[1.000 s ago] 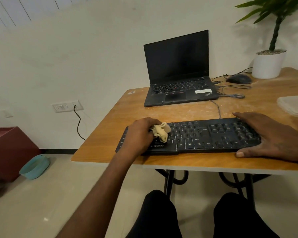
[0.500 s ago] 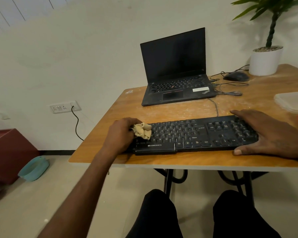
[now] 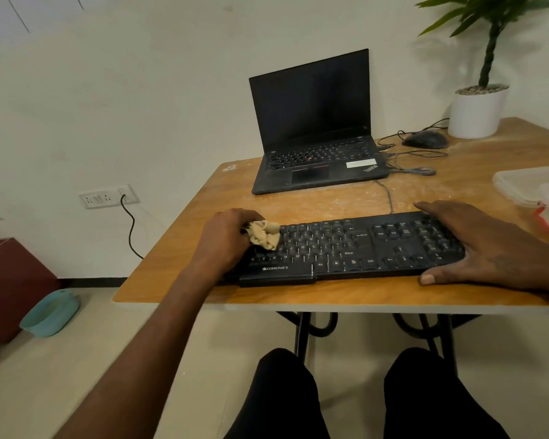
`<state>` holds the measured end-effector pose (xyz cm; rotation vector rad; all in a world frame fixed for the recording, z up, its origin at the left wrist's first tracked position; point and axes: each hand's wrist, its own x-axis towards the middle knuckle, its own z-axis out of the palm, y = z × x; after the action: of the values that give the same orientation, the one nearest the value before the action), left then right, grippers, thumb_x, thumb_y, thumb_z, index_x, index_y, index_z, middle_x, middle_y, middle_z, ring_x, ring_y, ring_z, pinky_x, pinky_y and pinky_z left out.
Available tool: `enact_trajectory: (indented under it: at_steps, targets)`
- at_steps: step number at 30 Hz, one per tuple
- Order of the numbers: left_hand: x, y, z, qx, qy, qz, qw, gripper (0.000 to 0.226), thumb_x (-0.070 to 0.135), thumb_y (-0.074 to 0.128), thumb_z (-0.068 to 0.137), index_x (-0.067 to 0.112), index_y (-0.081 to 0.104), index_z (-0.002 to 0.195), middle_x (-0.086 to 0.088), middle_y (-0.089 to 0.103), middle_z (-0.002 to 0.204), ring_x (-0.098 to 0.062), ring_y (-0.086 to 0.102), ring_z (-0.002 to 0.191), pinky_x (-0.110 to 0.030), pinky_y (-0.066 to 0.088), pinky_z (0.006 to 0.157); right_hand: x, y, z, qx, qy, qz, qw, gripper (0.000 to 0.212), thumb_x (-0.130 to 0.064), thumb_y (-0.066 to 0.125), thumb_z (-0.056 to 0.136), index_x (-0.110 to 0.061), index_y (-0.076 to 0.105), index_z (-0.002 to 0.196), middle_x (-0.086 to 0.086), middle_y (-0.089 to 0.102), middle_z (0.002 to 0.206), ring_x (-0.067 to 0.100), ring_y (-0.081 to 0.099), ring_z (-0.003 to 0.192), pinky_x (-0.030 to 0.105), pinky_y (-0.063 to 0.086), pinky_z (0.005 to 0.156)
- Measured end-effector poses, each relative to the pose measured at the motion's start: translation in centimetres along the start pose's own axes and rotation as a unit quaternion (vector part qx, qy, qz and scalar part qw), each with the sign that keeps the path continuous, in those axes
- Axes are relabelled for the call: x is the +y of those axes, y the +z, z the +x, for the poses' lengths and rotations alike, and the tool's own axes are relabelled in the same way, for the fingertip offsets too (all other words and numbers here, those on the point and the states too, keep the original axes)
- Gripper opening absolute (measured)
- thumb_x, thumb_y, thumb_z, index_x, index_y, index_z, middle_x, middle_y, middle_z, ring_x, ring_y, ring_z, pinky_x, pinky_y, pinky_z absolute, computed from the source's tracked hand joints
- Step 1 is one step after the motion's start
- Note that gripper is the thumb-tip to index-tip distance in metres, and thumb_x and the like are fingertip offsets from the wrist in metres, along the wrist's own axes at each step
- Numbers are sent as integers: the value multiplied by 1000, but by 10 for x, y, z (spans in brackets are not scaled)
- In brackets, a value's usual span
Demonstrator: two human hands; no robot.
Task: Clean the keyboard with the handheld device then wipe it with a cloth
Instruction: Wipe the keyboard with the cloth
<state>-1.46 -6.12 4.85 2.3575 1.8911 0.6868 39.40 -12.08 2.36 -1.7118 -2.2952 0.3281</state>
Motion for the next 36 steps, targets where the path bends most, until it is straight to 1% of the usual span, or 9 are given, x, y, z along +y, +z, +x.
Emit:
enact_trajectory:
  at_steps: [6,10,15,17,22,26,30,33,36]
  targets:
    - [-5,-3,6,2,-17,15,1000,46,-3,63,86,26,75,121,-3,76,114,-21,68,101,-28,47,73,1,0,0,-1,-1,2,1000,125,-102,57,49,-60,-4,149,-13,19,162,12,28,143,47,43,106]
    - [24,9,18,10,18,-31,999,38,1,63,91,22,75,120,-3,76,113,-21,67,102,-34,54,82,-1,-1,-1,-5,6,2,1000,127,-103,56,46,-59,-4,150,-13,19,161,12,28,142,45,43,104]
    - [57,23,27,7,62,-44,997,34,2,64,93,21,76,119,-2,76,113,-16,65,99,-26,44,78,-2,0,0,-6,7,-5,1000,128,-103,55,46,-57,-3,151,-11,18,162,14,28,143,47,43,105]
    - [52,21,27,3,51,-44,998,34,2,64,92,21,76,118,-2,76,112,-13,63,96,-27,44,76,-2,-1,0,-10,5,-4,1000,128,-103,55,47,-56,-3,151,-12,18,162,13,28,143,46,43,105]
    - [8,4,19,7,-1,0,1000,38,1,68,89,24,76,118,-2,76,112,-17,68,99,-33,55,79,-3,-3,-2,-8,-3,-5,1000,128,-102,55,49,-53,0,153,-14,20,159,9,28,141,41,42,103]
    - [-13,-6,16,-3,-41,23,999,42,0,66,89,27,74,121,-3,76,113,-18,67,102,-30,51,78,-2,-2,-2,-9,-2,-9,1000,129,-104,53,48,-53,-2,153,-12,21,159,10,29,140,44,44,104]
    - [13,5,19,10,-4,-7,1000,39,2,64,91,25,75,121,-2,76,114,-20,69,100,-33,54,80,-3,-1,-3,-6,-2,-8,1000,128,-103,54,48,-55,-3,152,-12,19,161,11,28,142,45,44,106]
    - [48,19,24,7,50,-39,998,35,3,64,91,23,76,117,-1,77,111,-19,68,100,-31,52,78,-3,-2,-3,-11,6,-9,1000,128,-104,53,48,-55,-3,152,-12,18,162,11,28,142,45,44,106]
    - [85,34,27,-2,95,-70,993,34,3,64,92,22,76,118,0,76,113,-16,66,102,-33,55,85,-4,-2,-3,-15,8,-10,1000,129,-105,52,46,-56,-3,151,-13,18,161,10,29,141,44,44,105]
